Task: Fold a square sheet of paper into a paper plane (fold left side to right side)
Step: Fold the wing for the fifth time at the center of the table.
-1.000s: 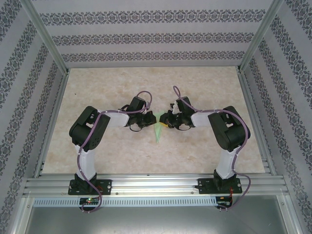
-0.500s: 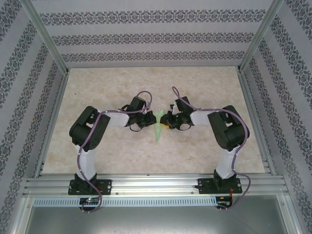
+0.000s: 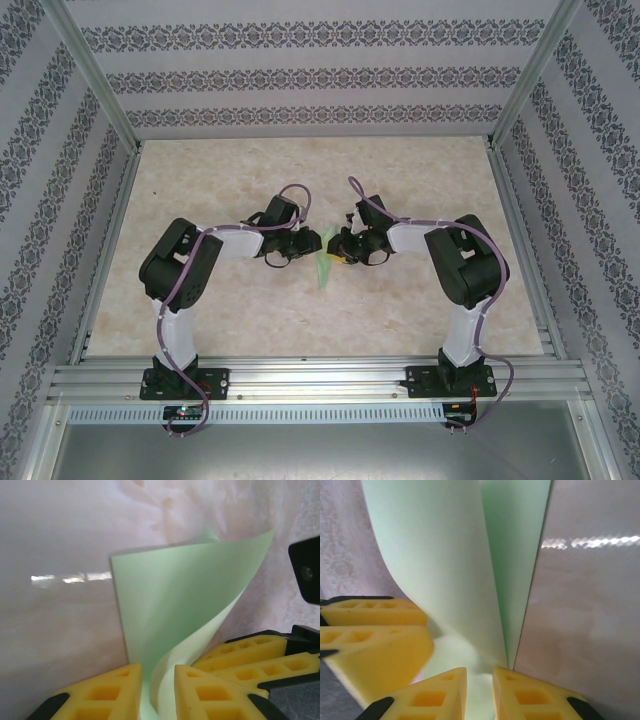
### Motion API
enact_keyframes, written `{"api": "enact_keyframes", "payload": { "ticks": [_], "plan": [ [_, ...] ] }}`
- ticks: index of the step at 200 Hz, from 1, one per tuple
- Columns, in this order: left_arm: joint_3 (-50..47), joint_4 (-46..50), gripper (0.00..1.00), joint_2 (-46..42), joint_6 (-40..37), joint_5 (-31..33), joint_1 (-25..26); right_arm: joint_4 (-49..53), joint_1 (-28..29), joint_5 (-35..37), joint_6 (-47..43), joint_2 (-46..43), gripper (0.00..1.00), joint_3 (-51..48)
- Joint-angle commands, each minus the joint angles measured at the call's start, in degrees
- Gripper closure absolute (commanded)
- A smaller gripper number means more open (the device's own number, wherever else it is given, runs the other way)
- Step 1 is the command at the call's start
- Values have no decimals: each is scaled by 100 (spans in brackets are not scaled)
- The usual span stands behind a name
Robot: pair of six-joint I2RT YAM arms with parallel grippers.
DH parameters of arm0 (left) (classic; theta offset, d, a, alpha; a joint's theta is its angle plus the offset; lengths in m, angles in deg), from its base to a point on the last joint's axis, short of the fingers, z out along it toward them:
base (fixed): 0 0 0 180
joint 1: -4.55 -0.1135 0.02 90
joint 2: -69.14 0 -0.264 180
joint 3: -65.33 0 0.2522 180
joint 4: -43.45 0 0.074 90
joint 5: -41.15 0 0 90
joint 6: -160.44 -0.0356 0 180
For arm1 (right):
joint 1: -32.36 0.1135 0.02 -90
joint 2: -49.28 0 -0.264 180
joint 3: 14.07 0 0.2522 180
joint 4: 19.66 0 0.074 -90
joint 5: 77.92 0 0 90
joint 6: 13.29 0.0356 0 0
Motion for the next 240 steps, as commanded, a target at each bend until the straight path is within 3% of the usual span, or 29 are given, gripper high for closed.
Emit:
{"api": "enact_keyframes", "payload": {
  "ticks": [1,32,77,129,240],
  "plan": [
    [-208,378,70,-621,-223,298,-220,523,111,468,-106,341,78,-86],
    [-637,566,69,-1388,-336,322,-227,524,114,477,-97,341,77,-57],
    [-1069,114,73,-2001,-341,-555,275,526,102,477,-117,340,77,-37],
    [-928,-411,77,-1493,135,-767,864,532,102,486,-106,354,77,-24],
    [-714,-114,79,-624,294,-781,946,584,102,499,-124,367,77,-22]
  ]
}}
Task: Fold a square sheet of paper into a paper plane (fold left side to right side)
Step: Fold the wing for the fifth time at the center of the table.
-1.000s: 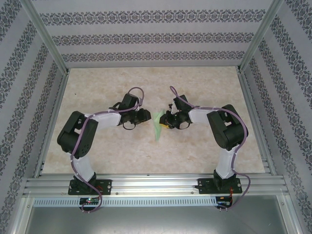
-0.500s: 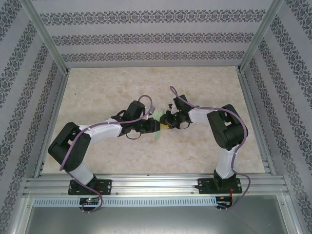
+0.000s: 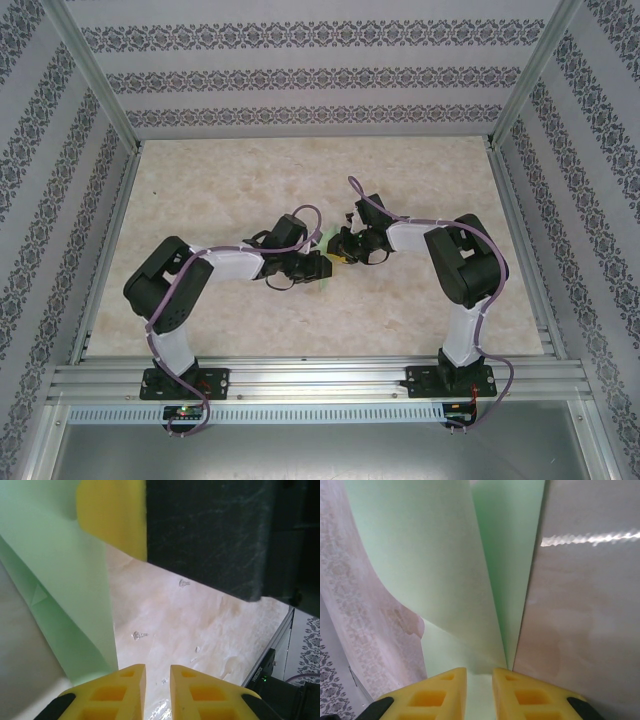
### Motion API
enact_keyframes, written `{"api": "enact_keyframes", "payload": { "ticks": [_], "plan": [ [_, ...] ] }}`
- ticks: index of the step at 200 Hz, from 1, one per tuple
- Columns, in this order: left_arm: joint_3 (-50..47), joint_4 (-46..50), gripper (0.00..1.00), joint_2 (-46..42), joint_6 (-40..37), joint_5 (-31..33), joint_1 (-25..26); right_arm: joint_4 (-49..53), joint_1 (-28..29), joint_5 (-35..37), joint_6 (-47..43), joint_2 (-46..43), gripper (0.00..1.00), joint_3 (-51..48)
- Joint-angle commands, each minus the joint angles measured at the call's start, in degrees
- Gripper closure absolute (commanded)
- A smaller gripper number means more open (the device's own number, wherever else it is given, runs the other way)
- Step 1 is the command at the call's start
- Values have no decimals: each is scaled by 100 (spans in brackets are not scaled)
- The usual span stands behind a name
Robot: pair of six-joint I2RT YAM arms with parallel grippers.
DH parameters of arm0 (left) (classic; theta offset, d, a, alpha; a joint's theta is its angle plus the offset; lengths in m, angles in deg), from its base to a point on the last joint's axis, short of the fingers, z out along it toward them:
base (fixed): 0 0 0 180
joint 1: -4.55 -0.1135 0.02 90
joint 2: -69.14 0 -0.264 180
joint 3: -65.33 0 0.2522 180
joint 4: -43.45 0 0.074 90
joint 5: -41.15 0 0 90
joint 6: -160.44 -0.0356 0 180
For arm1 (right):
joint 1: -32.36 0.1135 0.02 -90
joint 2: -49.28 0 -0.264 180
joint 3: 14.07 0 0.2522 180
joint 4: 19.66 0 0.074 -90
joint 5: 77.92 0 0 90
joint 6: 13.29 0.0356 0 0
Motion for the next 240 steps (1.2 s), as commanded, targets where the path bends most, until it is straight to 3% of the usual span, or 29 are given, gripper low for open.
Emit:
{"api": "enact_keyframes", "payload": {
  "ticks": [1,240],
  "plan": [
    [152,51,79,145,44,-45,68,449,102,486,-124,341,77,-104],
    [-11,975,81,361,-240,304,68,457,85,502,-155,253,76,-75]
  ]
}}
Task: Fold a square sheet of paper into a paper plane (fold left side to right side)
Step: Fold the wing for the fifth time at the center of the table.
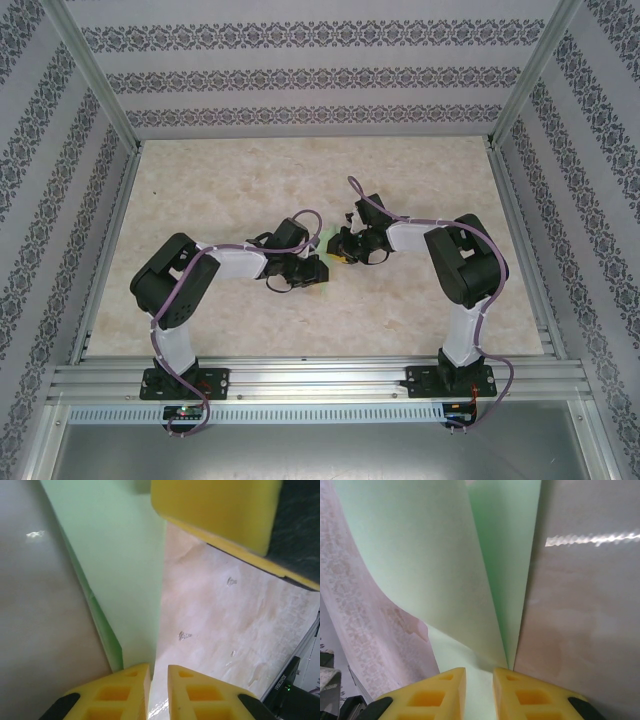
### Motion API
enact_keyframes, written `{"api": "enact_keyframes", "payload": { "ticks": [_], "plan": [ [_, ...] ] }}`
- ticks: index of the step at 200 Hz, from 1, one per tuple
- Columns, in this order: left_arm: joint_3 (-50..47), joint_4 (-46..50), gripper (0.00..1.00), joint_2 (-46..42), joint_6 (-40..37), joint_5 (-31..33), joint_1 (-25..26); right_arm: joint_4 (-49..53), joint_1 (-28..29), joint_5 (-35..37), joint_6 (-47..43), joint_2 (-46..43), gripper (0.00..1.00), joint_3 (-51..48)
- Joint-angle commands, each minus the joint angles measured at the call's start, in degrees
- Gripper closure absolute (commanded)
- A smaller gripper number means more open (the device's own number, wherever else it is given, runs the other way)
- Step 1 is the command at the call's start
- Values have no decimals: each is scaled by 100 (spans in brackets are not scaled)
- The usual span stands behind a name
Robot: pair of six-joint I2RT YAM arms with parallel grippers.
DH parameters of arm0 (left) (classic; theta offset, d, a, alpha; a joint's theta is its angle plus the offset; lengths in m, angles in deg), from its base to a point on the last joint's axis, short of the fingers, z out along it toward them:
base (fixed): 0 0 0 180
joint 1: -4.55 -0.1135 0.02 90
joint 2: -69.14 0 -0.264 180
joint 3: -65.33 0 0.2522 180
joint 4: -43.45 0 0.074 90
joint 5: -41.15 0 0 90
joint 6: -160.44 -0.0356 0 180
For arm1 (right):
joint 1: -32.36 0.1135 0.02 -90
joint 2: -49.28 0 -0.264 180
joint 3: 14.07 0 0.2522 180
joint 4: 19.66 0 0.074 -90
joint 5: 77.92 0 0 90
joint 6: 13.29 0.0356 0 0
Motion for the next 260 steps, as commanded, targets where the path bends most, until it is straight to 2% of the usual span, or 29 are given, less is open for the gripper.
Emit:
{"api": "enact_keyframes", "payload": {
  "ticks": [1,37,77,133,176,260],
  "plan": [
    [-39,569,81,162,-206,68,68,442,85,500,-117,257,76,-88],
    [69,901,82,270,-305,173,70,309,61,372,-124,182,76,-59],
    [125,965,83,339,-317,185,76,38,-129,145,-65,-374,77,-134],
    [209,1046,84,411,-331,208,103,245,-111,120,90,-959,90,-374],
    [236,1078,84,422,-324,240,125,-34,190,30,362,-768,90,-539],
    [302,1218,85,438,-346,349,155,-318,366,15,632,-361,90,-523]
  ]
}}
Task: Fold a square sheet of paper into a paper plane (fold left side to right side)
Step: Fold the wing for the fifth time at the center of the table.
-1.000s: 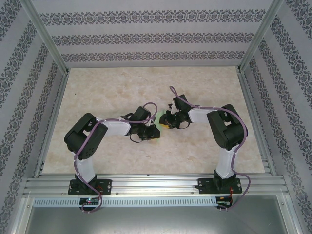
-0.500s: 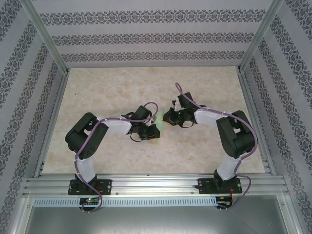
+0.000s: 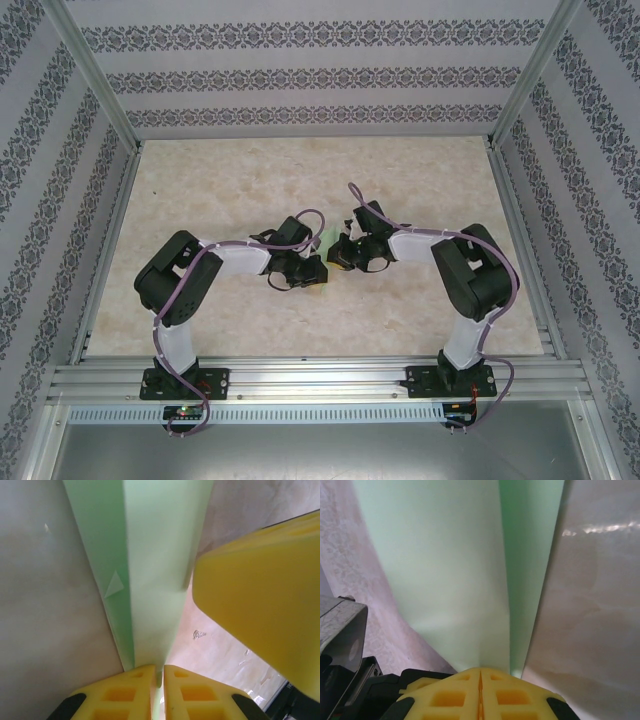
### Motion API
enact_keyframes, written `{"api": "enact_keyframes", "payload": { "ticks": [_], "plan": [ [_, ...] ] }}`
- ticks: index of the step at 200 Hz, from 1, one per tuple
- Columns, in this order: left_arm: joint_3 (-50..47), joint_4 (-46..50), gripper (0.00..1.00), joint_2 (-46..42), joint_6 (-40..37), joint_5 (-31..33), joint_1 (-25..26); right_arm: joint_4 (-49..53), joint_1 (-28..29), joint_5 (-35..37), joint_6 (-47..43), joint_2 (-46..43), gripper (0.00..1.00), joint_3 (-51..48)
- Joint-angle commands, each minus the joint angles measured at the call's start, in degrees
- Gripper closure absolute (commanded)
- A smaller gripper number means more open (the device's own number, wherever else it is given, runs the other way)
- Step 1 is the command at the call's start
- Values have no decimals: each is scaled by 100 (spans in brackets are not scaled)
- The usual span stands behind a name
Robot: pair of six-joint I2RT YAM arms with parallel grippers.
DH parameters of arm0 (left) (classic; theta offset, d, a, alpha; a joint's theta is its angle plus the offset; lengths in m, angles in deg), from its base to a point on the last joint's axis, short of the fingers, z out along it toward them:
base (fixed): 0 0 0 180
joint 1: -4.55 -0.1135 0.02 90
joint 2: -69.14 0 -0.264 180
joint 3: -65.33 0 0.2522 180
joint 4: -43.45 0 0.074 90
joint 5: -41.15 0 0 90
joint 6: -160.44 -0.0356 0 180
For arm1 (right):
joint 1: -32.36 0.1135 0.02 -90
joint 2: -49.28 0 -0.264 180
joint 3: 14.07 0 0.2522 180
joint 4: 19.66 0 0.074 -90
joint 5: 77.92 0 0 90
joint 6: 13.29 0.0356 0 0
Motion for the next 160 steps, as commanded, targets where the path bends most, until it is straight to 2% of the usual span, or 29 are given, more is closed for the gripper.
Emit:
{"api": "enact_keyframes", "payload": {
  "ticks": [1,112,160],
  "plan": [
    [-44,591,85,276,-130,270,136,-204,108,8,168,213,90,-22],
    [60,801,86,397,-215,332,171,454,-136,996,-320,506,90,493],
    [108,837,87,462,-263,304,190,666,-280,1158,-504,590,89,797]
  ]
}}
